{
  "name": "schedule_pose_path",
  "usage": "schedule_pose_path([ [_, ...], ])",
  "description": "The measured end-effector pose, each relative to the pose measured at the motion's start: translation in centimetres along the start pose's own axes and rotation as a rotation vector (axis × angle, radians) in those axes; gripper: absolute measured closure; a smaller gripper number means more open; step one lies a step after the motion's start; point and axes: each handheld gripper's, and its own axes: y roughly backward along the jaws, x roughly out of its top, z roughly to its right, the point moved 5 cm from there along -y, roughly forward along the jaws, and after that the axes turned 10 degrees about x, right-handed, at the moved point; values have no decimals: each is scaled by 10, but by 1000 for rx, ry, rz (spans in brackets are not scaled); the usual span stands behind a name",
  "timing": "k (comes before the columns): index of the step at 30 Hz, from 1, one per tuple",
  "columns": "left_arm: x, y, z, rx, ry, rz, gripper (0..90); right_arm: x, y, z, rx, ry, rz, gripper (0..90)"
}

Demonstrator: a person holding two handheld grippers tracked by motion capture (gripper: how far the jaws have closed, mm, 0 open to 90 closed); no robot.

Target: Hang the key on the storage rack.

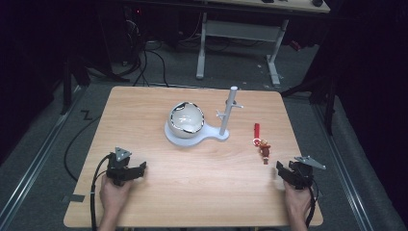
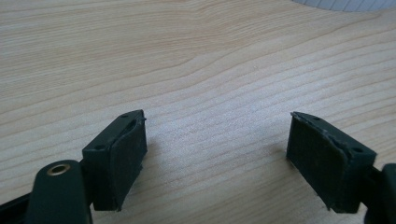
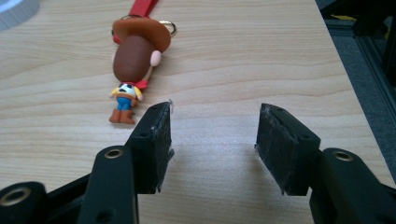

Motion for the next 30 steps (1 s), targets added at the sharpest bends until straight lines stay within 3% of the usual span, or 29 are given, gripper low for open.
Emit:
schedule_pose_path([
  [14,0,0,0,0,0,0,205,13,1,-20,84,10,38,512],
  [22,0,0,0,0,0,0,205,23,-10,-28,92,13,31,527],
  [30,0,0,0,1,-1,0,205,32,-26,-27,97,-19,16,529],
])
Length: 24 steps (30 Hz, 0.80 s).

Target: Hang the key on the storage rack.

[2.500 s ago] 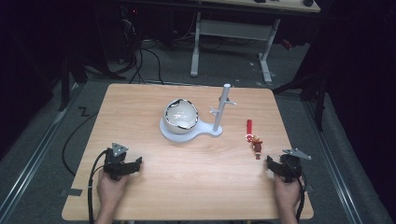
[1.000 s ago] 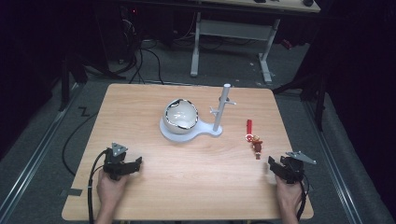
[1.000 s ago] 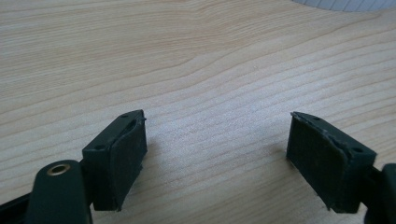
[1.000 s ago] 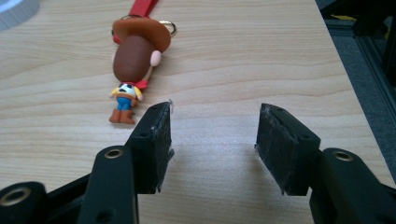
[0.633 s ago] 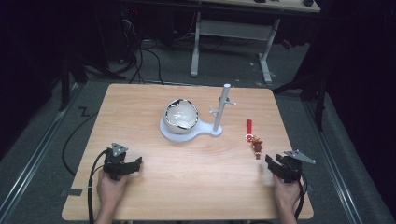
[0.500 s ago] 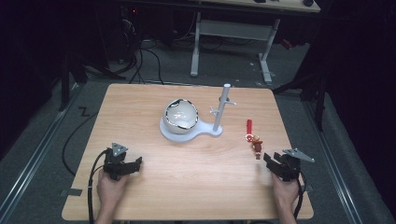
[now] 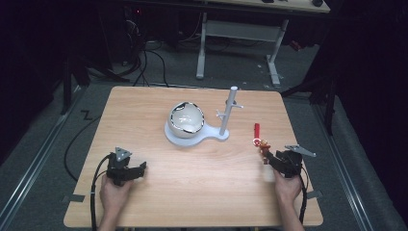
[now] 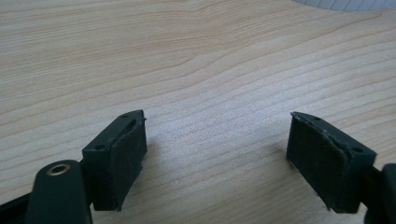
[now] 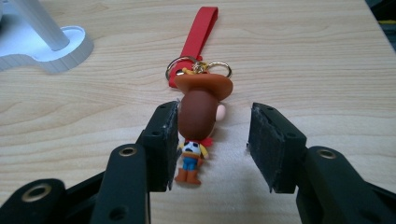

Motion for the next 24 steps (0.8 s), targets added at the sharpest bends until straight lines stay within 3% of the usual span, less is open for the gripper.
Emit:
schedule_pose_path([
  [13,0,0,0,2,-2,0,205,1,-20,1,13,-55,-17,533],
  [24,0,0,0,1,-1,0,205,-3,-29,0,28,-62,-25,607],
])
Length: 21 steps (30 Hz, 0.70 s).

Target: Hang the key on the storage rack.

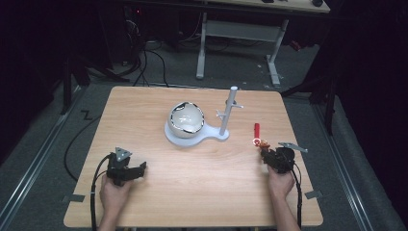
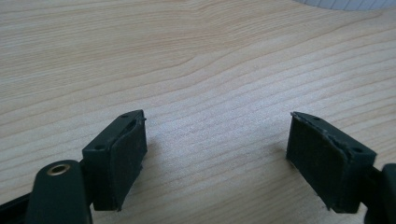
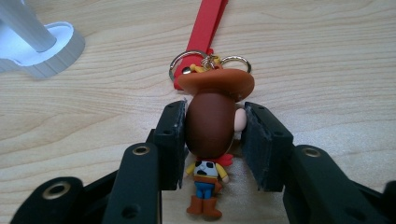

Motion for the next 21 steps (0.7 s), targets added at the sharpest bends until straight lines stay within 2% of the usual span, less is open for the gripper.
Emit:
schedule_pose_path([
  [7,0,0,0,-1,1,0,205,0,-1,2,20,-6,0,612],
  [12,0,0,0,1,-1,-1,204,0,-1,1,12,4,-3,618],
  [15,0,0,0,0,0,0,204,-1,-1,-1,-1,39,-6,620],
  [21,0,0,0,0,0,0,204,-1,1,-3,-4,62,-10,624],
])
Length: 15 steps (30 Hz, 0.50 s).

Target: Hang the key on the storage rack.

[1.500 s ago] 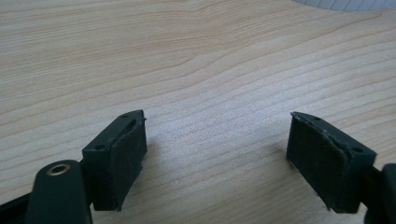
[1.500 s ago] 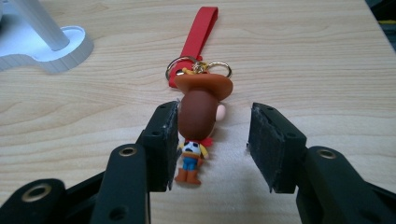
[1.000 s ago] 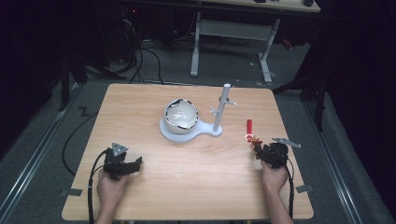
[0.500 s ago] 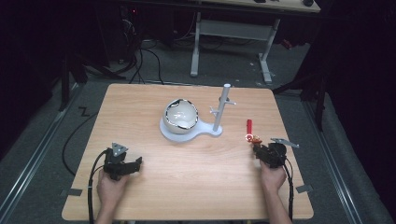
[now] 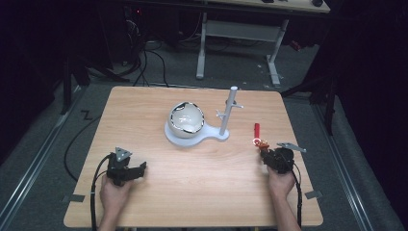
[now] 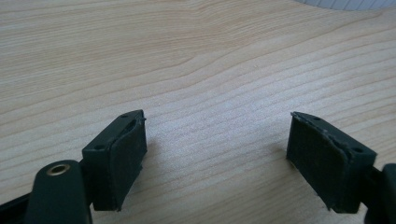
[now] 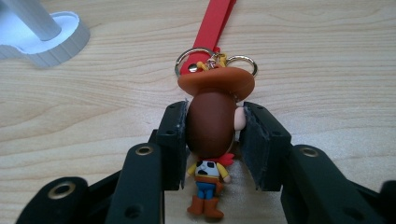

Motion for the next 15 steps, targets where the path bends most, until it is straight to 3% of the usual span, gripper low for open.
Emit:
schedule_pose_path([
  [15,0,0,0,-1,3,0,205,8,20,1,36,25,45,639],
])
